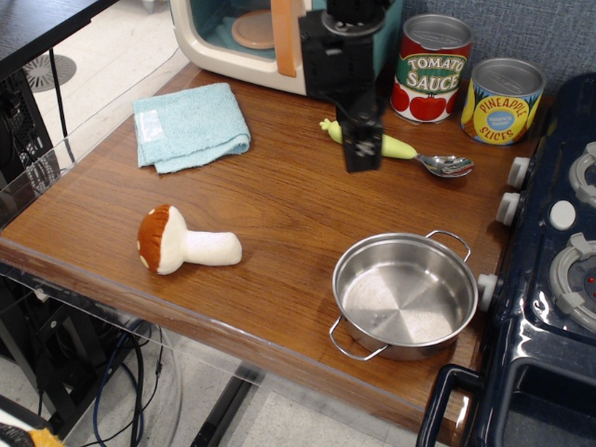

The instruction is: Move silver pot from the corner to in front of the microwave.

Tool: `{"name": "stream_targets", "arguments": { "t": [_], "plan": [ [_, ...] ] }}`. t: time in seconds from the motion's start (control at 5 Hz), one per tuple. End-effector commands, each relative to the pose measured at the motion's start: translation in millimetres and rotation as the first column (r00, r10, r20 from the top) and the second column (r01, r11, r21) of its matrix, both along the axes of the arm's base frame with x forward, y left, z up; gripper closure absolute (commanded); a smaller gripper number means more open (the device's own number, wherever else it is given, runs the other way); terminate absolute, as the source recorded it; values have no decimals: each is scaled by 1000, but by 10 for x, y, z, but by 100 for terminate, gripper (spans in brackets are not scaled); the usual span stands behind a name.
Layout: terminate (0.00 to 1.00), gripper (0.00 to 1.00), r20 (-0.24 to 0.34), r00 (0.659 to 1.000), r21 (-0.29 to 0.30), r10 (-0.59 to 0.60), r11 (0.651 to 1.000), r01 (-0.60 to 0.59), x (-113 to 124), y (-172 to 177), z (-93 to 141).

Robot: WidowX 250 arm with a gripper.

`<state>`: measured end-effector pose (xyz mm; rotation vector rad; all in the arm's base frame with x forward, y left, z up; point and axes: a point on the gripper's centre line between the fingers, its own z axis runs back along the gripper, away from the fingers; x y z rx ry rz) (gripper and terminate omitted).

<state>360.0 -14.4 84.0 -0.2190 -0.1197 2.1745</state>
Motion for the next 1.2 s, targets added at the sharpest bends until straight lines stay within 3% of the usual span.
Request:
{"name": "stream_targets", "arguments": {
  "t": [0.0, 0.2, 0.8, 1.0],
  "plan": [
    [0, 0, -37, 978, -51, 206, 977, -208, -132, -162, 43],
    [0, 0, -97, 972, -41, 213, 975, -218, -187, -236, -173],
    [0, 0, -190, 966, -17, 176, 983, -182, -383, -478, -537],
    [0, 100, -202, 957, 18, 208, 978, -209, -412, -495, -584]
  ]
}}
